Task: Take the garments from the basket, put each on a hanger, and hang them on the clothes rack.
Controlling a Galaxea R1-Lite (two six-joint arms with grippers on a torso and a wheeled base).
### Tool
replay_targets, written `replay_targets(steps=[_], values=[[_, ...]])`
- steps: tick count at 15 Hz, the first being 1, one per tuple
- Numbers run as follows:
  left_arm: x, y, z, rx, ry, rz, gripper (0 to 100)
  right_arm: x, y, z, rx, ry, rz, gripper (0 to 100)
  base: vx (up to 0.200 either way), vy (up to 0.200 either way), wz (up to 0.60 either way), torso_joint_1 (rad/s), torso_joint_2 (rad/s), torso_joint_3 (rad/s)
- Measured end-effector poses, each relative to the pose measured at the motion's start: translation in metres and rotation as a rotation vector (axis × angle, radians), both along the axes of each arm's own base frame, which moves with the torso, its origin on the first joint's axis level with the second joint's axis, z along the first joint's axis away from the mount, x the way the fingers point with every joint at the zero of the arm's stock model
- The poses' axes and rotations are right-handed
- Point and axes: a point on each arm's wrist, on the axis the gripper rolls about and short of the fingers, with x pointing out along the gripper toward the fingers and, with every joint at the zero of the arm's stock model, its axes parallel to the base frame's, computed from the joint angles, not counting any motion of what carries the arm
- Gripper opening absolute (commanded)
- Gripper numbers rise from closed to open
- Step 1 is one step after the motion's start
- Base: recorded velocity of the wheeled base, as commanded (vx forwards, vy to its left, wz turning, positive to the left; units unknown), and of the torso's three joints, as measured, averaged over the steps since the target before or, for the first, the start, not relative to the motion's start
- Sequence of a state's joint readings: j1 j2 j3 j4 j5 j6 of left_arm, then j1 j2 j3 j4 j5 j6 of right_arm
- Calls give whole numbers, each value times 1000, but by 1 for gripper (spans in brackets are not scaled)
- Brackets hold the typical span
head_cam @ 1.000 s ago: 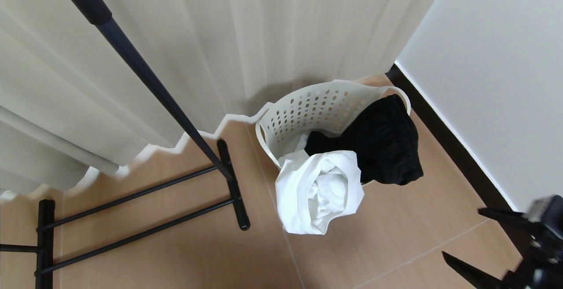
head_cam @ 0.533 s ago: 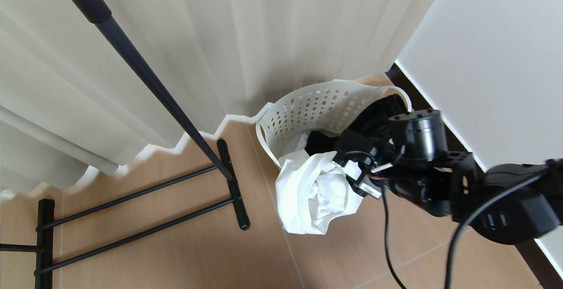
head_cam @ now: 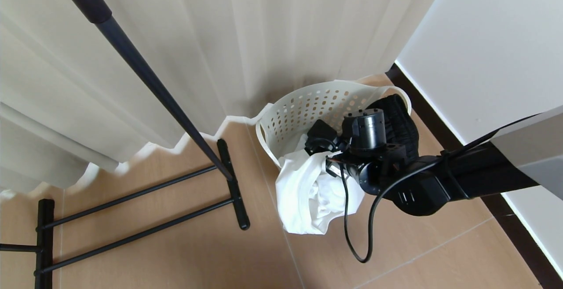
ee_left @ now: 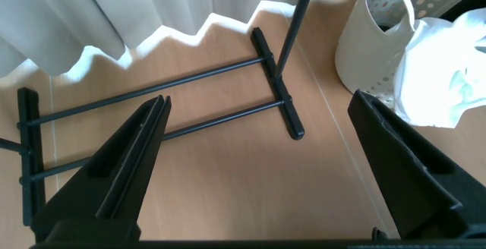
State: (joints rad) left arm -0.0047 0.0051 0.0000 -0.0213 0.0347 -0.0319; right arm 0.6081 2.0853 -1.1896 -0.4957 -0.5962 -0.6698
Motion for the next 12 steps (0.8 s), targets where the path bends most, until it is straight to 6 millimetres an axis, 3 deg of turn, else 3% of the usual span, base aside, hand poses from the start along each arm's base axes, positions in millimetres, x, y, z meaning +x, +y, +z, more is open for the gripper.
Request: replay_targets(steps=[1, 2, 7, 10, 12], values=[[0, 0, 0, 0, 0, 0, 100, 4, 0, -4, 1, -1, -6, 100, 0, 0, 0, 0, 0, 0], [0, 0, 0, 0, 0, 0, 100, 8, -1, -7, 6, -8, -13, 0, 0, 0, 0, 0, 0, 0], [0, 0, 0, 0, 0, 0, 100, 6, -7, -16, 63, -69, -21, 0, 0, 0, 0, 0, 0, 0], [0, 0, 0, 0, 0, 1, 100, -15, -18, -16, 163, -115, -34, 0, 0, 0, 0, 0, 0, 0], [0, 0, 0, -2, 0, 3, 100, -36, -24, -5, 272, -156, -33, 0, 0, 0, 0, 0, 0, 0]])
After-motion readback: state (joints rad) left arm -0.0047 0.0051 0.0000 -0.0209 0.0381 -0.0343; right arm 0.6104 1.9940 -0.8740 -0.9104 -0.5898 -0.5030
